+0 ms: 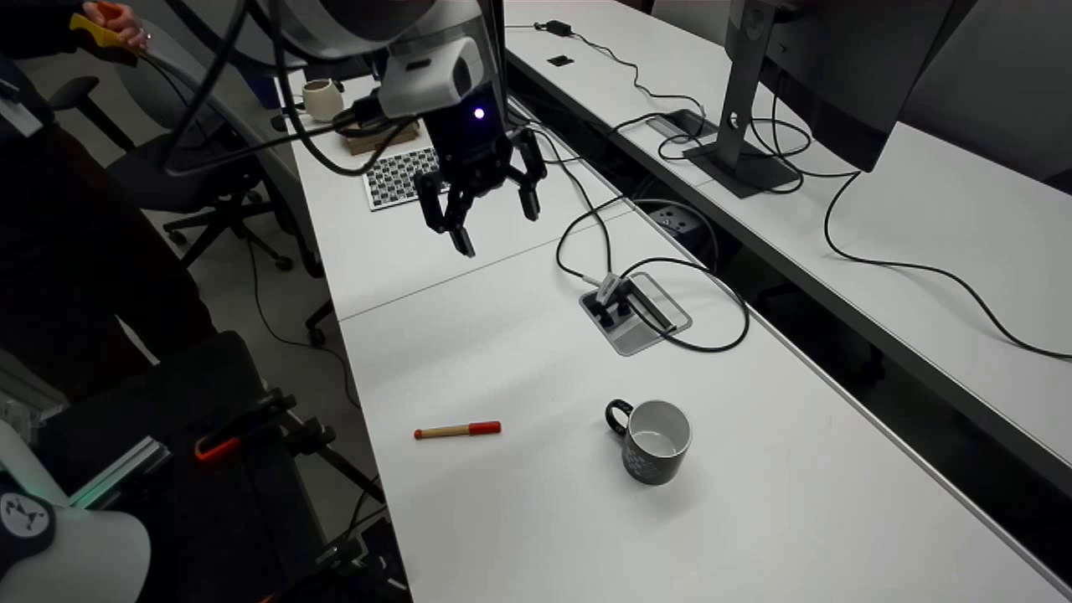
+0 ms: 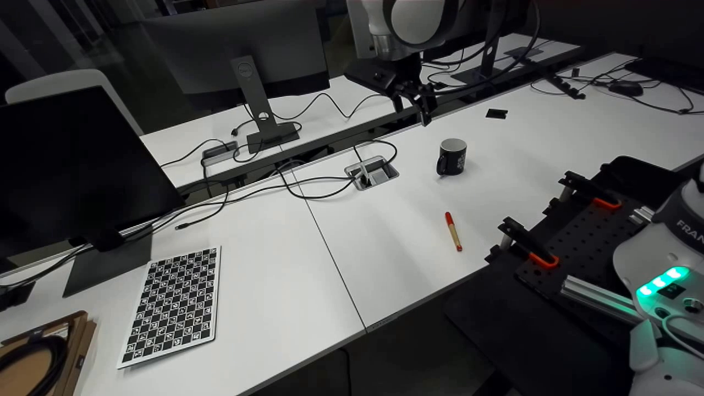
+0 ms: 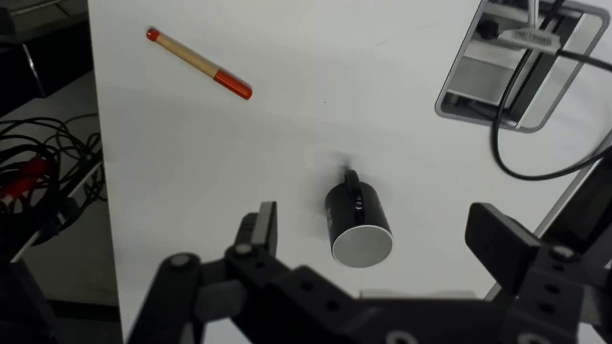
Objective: Move the cup slightly to the left
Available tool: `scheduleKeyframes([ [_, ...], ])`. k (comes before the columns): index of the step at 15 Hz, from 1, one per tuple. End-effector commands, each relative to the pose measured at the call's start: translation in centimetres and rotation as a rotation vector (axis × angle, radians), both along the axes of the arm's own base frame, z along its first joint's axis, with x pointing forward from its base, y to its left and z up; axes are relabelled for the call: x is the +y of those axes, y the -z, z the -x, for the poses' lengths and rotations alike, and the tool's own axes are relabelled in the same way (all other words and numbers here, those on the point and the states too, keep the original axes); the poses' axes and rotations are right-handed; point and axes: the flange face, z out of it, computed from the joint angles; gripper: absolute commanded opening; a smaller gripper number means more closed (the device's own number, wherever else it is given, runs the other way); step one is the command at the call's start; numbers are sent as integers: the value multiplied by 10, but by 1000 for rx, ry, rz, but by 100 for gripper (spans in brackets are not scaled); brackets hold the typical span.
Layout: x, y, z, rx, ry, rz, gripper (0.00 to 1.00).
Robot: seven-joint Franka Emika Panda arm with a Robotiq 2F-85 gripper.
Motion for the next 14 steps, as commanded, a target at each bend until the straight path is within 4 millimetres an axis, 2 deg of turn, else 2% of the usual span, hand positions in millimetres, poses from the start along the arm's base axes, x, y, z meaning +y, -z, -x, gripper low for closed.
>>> scheduleKeyframes([
  [1,-17,24,-12,17,128,50,100],
  [5,-25,58,-12,104,177,64,100],
  [6,-23,60,-12,118,166,53,100],
  [7,-28,52,-3,94,151,50,100],
  [14,-23,70,-12,130,125,13,100],
])
